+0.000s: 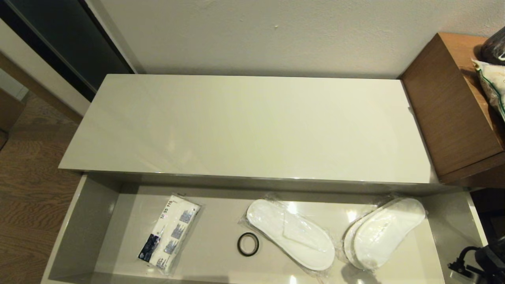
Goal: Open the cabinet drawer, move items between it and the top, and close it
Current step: Close the drawer
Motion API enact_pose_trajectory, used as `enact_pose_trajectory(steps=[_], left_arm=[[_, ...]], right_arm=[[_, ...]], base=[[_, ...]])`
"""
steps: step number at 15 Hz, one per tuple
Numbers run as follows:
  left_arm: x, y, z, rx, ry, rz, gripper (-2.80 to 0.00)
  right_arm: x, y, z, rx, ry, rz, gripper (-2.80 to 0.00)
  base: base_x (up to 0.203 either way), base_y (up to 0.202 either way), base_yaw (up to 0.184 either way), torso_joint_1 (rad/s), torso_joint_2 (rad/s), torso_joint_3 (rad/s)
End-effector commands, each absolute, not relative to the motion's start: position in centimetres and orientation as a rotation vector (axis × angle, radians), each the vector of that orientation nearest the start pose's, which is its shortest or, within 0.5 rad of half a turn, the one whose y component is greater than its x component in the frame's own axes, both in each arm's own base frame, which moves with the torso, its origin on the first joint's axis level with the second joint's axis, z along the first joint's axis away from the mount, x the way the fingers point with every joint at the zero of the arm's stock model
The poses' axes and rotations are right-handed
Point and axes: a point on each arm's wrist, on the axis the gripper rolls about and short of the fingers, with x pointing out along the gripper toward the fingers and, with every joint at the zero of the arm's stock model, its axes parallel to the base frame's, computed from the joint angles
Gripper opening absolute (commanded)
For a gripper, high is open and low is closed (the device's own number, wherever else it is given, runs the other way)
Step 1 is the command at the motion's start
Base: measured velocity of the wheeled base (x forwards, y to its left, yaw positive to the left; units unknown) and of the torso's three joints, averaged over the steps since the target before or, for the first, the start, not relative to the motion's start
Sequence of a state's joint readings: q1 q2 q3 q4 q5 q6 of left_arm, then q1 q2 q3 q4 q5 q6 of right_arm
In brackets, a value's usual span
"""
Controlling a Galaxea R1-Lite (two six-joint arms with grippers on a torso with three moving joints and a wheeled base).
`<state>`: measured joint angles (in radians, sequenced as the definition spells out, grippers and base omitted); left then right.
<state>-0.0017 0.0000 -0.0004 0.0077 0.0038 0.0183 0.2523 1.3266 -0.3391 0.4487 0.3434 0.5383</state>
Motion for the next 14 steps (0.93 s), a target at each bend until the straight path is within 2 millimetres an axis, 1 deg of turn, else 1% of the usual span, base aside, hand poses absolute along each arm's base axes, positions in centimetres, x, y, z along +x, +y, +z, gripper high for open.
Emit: enact_pose_trajectory(steps=[1, 4, 5, 9, 12, 14], left_arm=[[-2.3, 0.0, 7.5, 0.018, 0.009, 0.004, -2.80], [-2.3, 0.0, 7.5, 0.018, 0.008, 0.003, -2.80], [-2.3, 0.0, 7.5, 0.018, 0.008, 0.005, -2.80], [-2.3, 0.0, 7.5, 0.018, 0.009, 0.003, -2.80], [-2.3, 0.0, 7.5, 0.018, 0.008, 0.003, -2.80], [-2.3, 0.0, 7.5, 0.018, 0.009, 0.004, -2.80]], right_arm=[[9.6, 3.3, 8.2, 0.492, 1.593, 0.067, -2.80], [9.5, 3.3, 7.5, 0.488, 1.618, 0.056, -2.80], [9.5, 3.3, 7.0, 0.484, 1.627, 0.050, -2.80], [8.8, 2.9, 5.7, 0.422, 1.661, -0.012, -2.80], [9.0, 3.0, 4.7, 0.414, 1.693, -0.024, -2.80], [9.7, 3.1, 3.6, 0.400, 1.710, -0.043, -2.80]], base=[[0.000, 0.000, 0.000, 0.000, 0.00, 0.000], [0.000, 0.000, 0.000, 0.000, 0.00, 0.000], [0.000, 0.000, 0.000, 0.000, 0.00, 0.000], [0.000, 0.000, 0.000, 0.000, 0.00, 0.000], [0.000, 0.000, 0.000, 0.000, 0.00, 0.000], [0.000, 0.000, 0.000, 0.000, 0.00, 0.000]])
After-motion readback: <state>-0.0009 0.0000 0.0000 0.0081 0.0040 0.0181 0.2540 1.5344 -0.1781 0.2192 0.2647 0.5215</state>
